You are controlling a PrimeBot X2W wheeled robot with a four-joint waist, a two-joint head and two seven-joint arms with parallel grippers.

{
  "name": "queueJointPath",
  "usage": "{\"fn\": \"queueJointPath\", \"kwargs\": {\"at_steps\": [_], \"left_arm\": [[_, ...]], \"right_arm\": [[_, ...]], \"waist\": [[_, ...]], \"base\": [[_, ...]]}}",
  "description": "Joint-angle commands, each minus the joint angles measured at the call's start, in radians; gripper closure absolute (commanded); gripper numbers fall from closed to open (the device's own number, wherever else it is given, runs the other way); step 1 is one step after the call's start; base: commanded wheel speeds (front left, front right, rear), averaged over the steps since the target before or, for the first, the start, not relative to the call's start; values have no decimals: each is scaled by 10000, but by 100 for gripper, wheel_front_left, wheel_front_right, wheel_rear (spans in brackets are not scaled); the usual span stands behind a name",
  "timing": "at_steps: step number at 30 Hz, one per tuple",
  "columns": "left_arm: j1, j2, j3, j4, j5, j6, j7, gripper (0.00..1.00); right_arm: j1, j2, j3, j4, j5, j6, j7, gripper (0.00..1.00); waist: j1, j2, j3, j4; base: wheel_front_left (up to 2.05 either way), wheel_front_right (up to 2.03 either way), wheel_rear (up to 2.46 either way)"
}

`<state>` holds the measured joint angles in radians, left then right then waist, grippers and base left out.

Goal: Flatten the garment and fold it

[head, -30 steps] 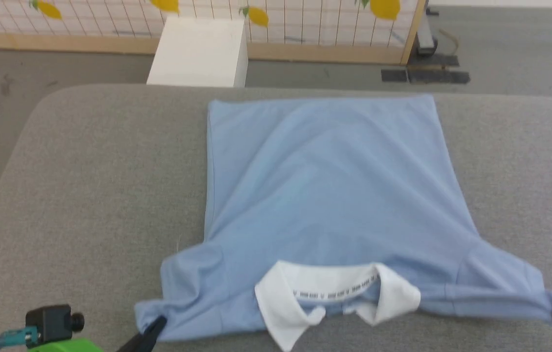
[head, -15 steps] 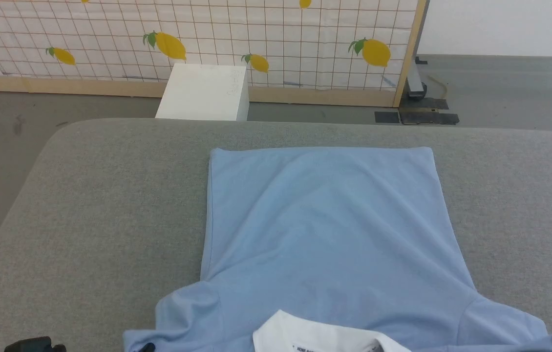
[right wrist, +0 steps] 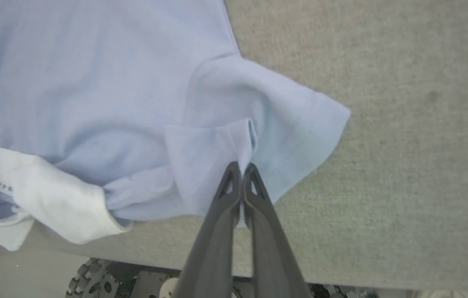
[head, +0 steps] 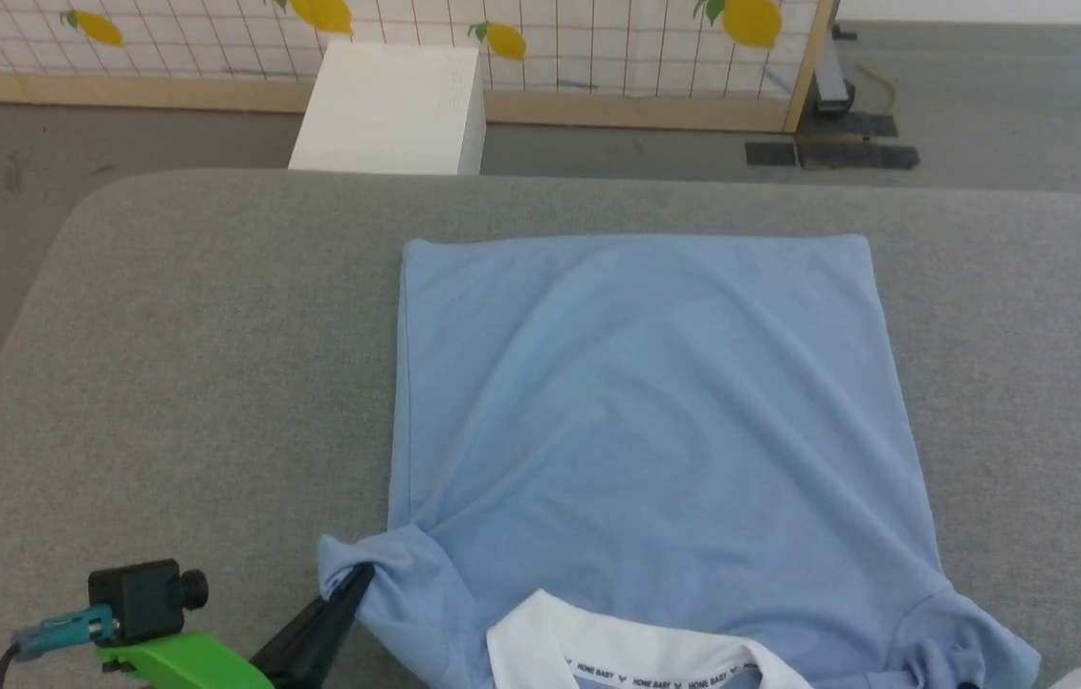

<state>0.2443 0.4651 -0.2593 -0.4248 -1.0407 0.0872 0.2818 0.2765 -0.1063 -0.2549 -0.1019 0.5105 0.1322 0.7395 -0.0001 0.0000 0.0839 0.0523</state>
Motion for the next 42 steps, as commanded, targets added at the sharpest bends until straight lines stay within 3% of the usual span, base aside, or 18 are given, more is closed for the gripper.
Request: {"fn": "queueJointPath", "kwargs": {"at_steps": [1, 3, 4, 5, 6, 7, 12, 16, 20, 23, 25, 29, 36, 42], "left_arm": [[-239, -57, -46, 8, 102, -77, 24, 100], [-333, -60, -101, -25, 166, -67, 49, 100], [-362, -53, -119, -45, 197, -62, 59, 100], [-392, -45, -138, -74, 229, -56, 69, 100], [-413, -43, -150, -97, 247, -49, 77, 100], [-440, -40, -164, -130, 268, -46, 82, 100], [-476, -7, -252, -207, 405, -44, 87, 100], [-413, -16, -347, -254, 503, -45, 51, 100], [-351, -74, -420, -324, 612, -58, -73, 100], [-426, -157, -504, -370, 709, -121, -187, 100], [-536, -211, -578, -402, 805, -177, -256, 100], [-861, -340, -731, -522, 975, -310, -367, 100], [-1707, -490, -1021, -722, 1377, -543, -408, 100], [-2327, -580, -1248, -856, 1625, -674, -321, 100]], "right_arm": [[-245, -96, 54, 526, -84, -15, -172, 100], [-447, -221, 146, 1280, -165, -15, -457, 100], [-539, -253, 152, 1601, -170, -15, -593, 86], [-653, -304, 132, 1957, -187, -15, -786, 59], [-735, -362, 134, 2191, -214, -15, -950, 14], [-820, -444, 168, 2427, -221, -15, -1125, 0], [-909, -726, 31, 2275, 358, -15, -1125, 0], [-399, -1007, -620, 562, 831, -15, -674, 0], [-174, -680, -1686, -1577, 1061, -15, -612, 0], [-647, -465, -2157, -2405, 785, -15, -983, 0], [-1181, -646, -2142, -2660, 310, -15, -1215, 0], [-3180, -893, -1985, -2180, 226, -15, -1112, 0], [-7111, -2242, -1203, -518, -1019, -15, 501, 0], [-9920, -2586, -828, 909, -1659, -15, 2256, 0]], "waist": [[1, 0, 184, 48], [1, 0, 235, 69], [1, 0, 247, 75], [1, 0, 258, 86], [1, 0, 269, 100], [1, 0, 290, 118], [1, 0, 271, 163], [1, 0, 229, 199], [1, 0, 334, 181], [1, 0, 541, 203], [1, 0, 751, 245], [1, 0, 1361, 300], [1, 0, 2795, 614], [1, 0, 4053, 1008]], "base": [[0, 0, 0], [0, 0, 0], [0, 0, 0], [0, 0, 0], [0, 0, 0], [0, 0, 0], [0, 0, 0], [0, 0, 0], [0, 0, 0], [0, 0, 0], [0, 0, 0], [0, 0, 0], [0, 0, 0], [0, 0, 0]]}}
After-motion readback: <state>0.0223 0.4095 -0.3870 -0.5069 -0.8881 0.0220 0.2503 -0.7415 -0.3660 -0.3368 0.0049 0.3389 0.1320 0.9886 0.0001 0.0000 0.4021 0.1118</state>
